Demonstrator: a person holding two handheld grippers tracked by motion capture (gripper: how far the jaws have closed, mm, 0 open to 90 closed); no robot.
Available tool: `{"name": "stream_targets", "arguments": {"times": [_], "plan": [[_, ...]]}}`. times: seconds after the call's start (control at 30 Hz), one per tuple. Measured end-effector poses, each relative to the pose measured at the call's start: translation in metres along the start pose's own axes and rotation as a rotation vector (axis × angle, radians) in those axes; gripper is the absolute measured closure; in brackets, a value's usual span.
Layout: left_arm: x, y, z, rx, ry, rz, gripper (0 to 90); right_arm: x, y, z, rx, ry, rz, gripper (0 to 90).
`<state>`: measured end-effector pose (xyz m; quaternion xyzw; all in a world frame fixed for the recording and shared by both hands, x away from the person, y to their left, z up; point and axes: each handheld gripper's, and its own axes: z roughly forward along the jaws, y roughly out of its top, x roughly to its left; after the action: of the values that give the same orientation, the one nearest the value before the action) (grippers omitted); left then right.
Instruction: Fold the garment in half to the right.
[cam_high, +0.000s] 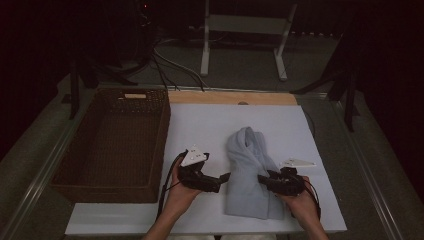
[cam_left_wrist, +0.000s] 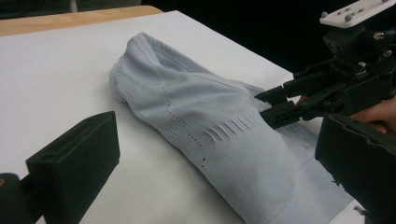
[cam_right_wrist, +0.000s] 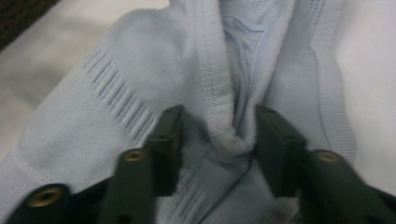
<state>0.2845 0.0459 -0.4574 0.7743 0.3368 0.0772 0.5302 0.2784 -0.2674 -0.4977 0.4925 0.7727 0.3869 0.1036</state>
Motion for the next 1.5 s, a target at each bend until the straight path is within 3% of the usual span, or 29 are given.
{"name": "stream_targets", "arguments": {"times": [0.13,0.23,0.53,0.9,1.5], "plan": [[0.000,0.000,0.000,-0.002,0.000,-0.002,1.5,0.002,0.000,-0.001,0.000,-0.023,-0.016,78.2],[0.000,0.000,0.000,-0.002,0.000,-0.001,1.5,0.005,0.001,-0.006,-0.021,-0.037,-0.035,82.1],[-0.001,0.000,0.000,-0.002,-0.002,0.000,1.5,0.016,0.008,-0.024,-0.124,-0.066,-0.088,83.3],[-0.001,0.000,0.000,0.000,-0.004,0.001,1.5,0.011,0.011,-0.038,-0.182,-0.090,-0.065,83.8],[-0.001,0.000,0.000,-0.006,-0.005,-0.001,1.6,-0.018,0.003,-0.061,-0.189,-0.147,-0.001,83.8]]}}
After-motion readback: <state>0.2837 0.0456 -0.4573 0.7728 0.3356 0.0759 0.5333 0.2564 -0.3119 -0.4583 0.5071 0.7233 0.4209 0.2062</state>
